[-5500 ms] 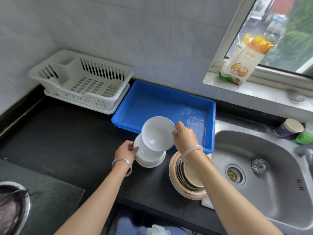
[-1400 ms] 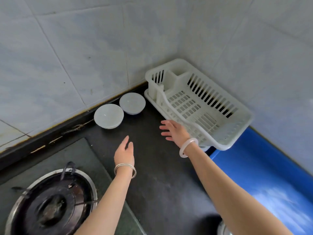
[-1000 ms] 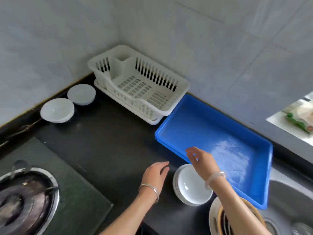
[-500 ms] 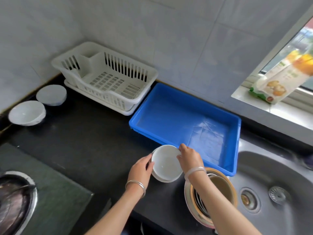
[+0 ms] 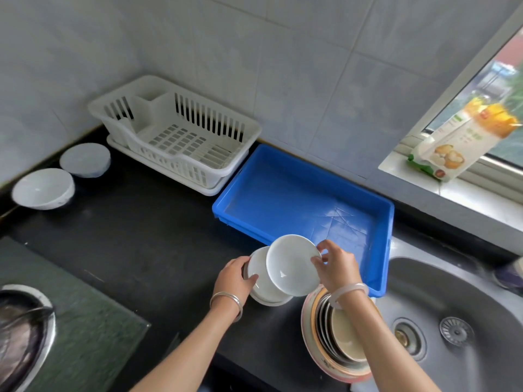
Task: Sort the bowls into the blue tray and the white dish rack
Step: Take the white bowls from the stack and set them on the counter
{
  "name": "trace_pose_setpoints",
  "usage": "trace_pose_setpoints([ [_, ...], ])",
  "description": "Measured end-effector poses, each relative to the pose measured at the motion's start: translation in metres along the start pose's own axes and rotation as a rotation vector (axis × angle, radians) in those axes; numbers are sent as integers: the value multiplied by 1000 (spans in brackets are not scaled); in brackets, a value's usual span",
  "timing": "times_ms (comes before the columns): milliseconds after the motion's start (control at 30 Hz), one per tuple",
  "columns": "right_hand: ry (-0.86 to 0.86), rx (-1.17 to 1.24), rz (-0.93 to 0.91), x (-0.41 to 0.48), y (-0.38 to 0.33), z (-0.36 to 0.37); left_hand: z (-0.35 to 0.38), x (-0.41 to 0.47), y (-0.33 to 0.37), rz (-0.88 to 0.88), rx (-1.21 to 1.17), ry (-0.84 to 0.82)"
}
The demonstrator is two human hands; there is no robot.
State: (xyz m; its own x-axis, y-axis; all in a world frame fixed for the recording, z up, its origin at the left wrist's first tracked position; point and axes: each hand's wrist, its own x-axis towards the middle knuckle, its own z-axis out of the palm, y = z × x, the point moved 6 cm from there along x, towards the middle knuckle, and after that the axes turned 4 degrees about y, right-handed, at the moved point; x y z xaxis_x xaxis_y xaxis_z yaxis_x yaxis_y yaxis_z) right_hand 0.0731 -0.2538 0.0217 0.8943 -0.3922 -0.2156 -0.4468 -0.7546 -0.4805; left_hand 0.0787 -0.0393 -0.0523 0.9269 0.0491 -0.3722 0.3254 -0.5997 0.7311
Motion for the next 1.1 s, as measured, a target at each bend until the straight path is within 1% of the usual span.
trace_pose_setpoints([
  [167,22,63,30,-4,9,-10,-4,0,5,36,39,123],
  [300,42,93,41,-6,13,-15,-6,-2,8,18,57,167],
  [433,35,127,49,-6,12,-20,-9,-2,19,37,55,208],
  [700,38,207,48,-4,4,-37,-27,5,32,30,-65,194],
  [900,41,297,-22,6,-29,-42,-77,18,35,11,-190,260],
  [1033,31,314,-90,15,-68,-30,-114,28,12,-65,-271,335],
  [1100,-1,309,-115,22,-89,-16,-133,33,-6,-112,-312,378],
])
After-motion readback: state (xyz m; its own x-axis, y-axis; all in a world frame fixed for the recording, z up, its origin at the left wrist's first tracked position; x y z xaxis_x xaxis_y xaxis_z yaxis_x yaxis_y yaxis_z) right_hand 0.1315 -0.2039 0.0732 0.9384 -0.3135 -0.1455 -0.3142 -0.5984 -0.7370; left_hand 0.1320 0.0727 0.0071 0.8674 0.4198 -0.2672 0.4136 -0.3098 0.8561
